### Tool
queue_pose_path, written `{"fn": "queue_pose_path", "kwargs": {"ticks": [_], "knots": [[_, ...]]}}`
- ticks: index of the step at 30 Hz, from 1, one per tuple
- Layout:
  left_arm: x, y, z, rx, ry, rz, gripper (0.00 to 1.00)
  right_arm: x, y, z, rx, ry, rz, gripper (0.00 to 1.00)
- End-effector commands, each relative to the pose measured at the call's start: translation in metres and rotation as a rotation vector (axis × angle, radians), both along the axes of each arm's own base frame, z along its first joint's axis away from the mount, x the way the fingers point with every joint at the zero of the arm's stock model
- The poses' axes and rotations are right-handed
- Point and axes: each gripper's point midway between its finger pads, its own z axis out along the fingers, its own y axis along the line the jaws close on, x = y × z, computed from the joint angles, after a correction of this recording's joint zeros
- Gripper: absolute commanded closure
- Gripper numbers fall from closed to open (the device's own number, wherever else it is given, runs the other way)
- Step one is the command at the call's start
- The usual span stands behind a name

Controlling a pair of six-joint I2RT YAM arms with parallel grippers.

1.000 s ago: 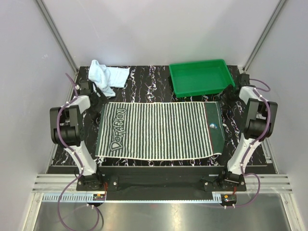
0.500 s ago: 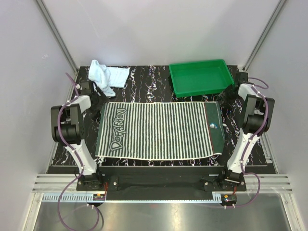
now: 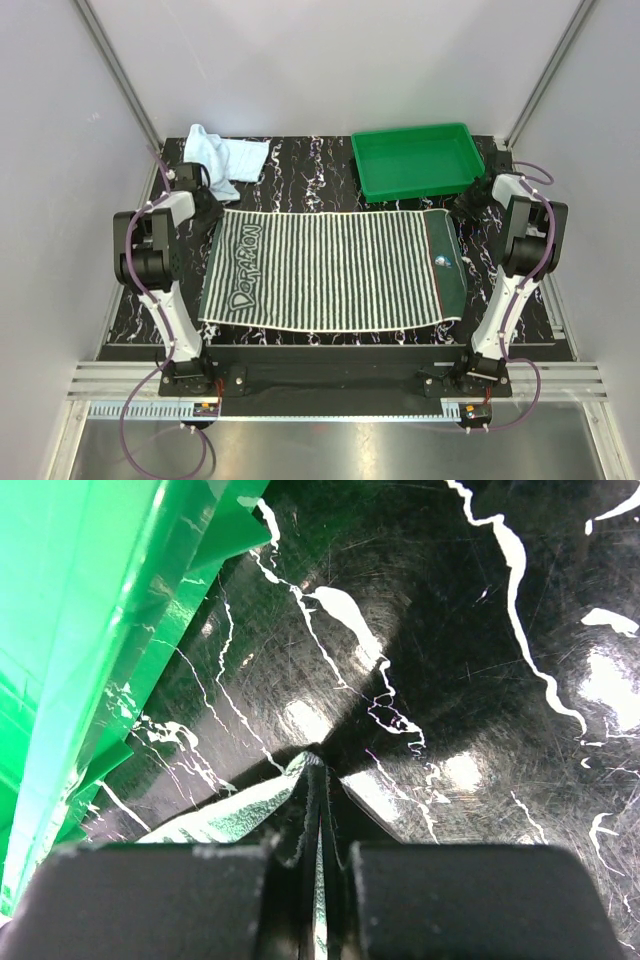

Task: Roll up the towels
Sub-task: Fold the towel

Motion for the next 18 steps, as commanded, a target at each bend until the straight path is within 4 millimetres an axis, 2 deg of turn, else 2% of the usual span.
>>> {"fn": "queue_pose_path", "kwargs": {"ticks": [1,2,6,8,12,13,18], "knots": [[0.001,-0.005,-0.007,-0.012,0.036,-0.034,0.92,-0.005,0.004,-0.018,-0.001,0.034,0.021,1.0],[0.002,-0.005,-0.008,-0.012,0.037,-0.036,1.0,-0.005,0.004,-0.017,-0.002,0.032,0.021,1.0],[0.008,-0.006,0.001,-0.013,0.004,-0.061,1.0,-0.002,0.004,-0.006,-0.002,0.019,0.02,1.0],[0.011,-0.006,0.011,-0.013,-0.009,-0.066,1.0,0.004,0.003,0.01,-0.009,-0.013,0.02,1.0],[0.018,-0.006,0.045,-0.006,-0.084,-0.09,1.0,0.014,0.001,0.047,-0.022,-0.083,0.019,1.0],[0.019,-0.008,0.058,-0.005,-0.113,-0.1,1.0,0.018,0.001,0.063,-0.027,-0.117,0.021,1.0],[0.017,-0.011,0.098,0.004,-0.196,-0.13,1.0,0.016,0.0,0.101,-0.047,-0.178,0.023,1.0]]}}
